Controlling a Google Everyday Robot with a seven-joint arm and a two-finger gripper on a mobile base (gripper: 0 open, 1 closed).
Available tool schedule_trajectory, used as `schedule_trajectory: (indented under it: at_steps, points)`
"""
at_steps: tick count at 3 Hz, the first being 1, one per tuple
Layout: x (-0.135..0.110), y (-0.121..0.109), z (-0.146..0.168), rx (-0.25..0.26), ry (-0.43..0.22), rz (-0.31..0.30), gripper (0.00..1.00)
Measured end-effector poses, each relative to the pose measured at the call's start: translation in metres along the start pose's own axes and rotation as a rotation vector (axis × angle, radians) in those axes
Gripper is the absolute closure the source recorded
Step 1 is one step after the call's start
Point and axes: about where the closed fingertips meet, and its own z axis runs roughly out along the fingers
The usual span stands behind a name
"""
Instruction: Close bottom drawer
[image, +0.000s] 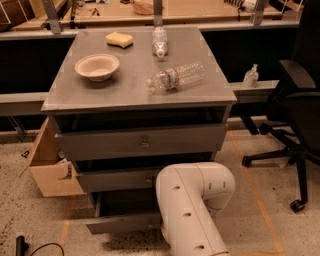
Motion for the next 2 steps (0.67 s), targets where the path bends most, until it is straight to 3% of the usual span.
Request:
schedule_trajectory:
  at_steps: [2]
  points:
    - [0.0028,-0.0077,0.0048,0.037,-0.020,0.008,1.00]
